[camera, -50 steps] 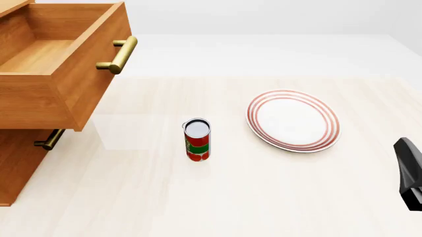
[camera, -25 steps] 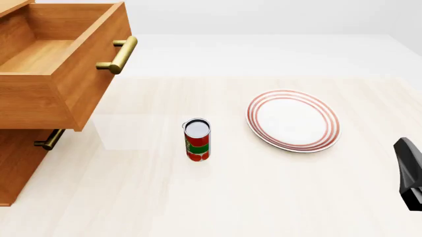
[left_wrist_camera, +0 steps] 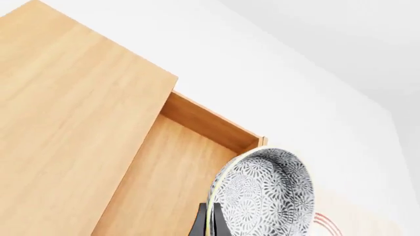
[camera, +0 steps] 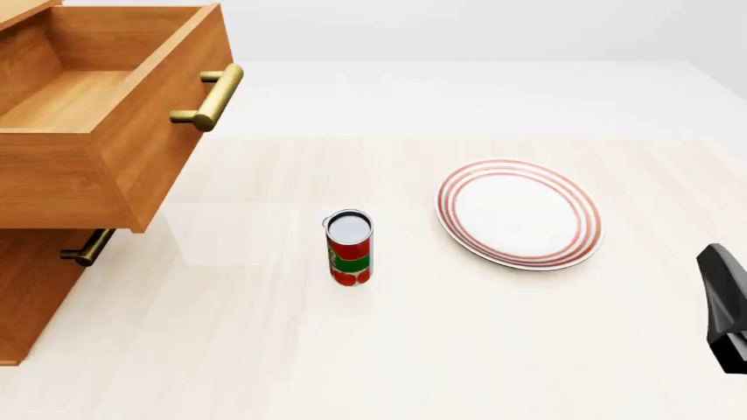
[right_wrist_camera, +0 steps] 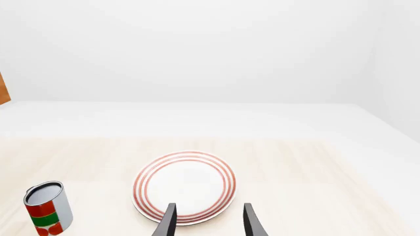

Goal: Put the bowl in the top drawer of the cabinet.

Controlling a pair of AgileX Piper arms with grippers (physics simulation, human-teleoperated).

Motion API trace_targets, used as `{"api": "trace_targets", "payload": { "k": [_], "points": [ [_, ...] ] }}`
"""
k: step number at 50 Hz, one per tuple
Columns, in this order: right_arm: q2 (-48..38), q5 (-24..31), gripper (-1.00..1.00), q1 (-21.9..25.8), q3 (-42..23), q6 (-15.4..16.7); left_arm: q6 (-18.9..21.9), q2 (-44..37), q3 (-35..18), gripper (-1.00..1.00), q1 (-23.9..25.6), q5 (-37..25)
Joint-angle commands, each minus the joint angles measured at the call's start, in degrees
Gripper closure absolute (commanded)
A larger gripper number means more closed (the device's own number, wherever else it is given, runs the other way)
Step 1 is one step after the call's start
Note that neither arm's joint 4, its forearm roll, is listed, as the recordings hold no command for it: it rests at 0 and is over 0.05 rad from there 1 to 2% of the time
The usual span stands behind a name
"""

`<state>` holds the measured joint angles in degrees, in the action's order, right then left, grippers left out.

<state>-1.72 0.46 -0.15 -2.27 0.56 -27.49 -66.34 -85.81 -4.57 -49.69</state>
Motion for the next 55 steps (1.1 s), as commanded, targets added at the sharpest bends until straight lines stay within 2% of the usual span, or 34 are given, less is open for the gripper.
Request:
{"api": "trace_targets", "payload": {
  "k": [1, 12, 55],
  "points": [
    [0.0, 0.0, -1.0, 0.0, 0.0, 0.0, 0.7, -0.7, 0.4, 1.0, -0.9, 0.4],
    [0.0, 0.0, -1.0, 0.0, 0.0, 0.0, 1.3, -2.2, -1.5, 1.0, -1.5, -0.4],
    [0.0, 0.0, -1.0, 0.0, 0.0, 0.0, 1.9, -4.1, 5.5, 1.0, -2.8, 3.8]
  ]
}}
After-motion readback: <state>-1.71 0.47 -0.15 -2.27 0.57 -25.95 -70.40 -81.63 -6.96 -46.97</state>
